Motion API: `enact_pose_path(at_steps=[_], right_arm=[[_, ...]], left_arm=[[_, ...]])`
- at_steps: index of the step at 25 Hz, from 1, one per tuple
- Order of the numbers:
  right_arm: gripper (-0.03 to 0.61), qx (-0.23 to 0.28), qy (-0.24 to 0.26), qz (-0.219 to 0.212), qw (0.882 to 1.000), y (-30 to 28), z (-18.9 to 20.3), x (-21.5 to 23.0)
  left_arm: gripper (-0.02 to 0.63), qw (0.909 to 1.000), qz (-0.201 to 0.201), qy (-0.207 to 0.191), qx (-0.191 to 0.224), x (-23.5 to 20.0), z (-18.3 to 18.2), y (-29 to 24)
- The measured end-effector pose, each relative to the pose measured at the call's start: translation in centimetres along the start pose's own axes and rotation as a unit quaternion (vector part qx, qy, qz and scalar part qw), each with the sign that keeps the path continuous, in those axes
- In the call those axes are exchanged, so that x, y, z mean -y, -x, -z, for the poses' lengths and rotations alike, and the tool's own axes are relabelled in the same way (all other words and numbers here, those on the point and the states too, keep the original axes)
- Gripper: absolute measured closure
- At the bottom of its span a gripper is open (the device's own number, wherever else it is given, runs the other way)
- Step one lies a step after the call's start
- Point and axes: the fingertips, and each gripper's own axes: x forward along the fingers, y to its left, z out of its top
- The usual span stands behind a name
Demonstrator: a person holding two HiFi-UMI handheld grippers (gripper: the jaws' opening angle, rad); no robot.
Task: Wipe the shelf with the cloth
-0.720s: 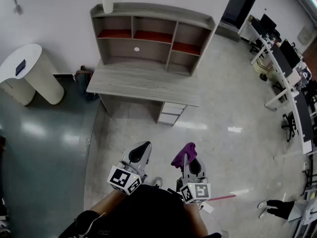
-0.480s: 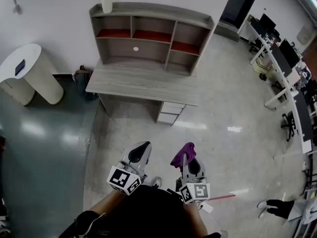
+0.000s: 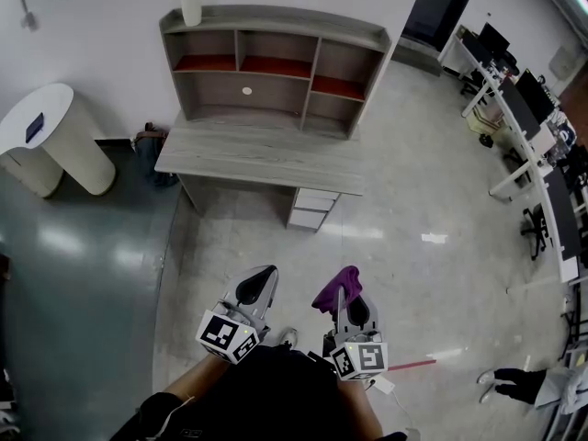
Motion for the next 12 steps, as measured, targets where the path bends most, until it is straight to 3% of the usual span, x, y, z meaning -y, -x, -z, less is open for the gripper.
enact_pose_path(at_steps=[12], right_arm=[[0.525,-0.011,-0.002,-0.028,1.0,-0.1,-0.2,4.0]], left_arm=[[0.611,0.9999,-0.011,-0.007,0.007,3.0,0.4,-4.0]])
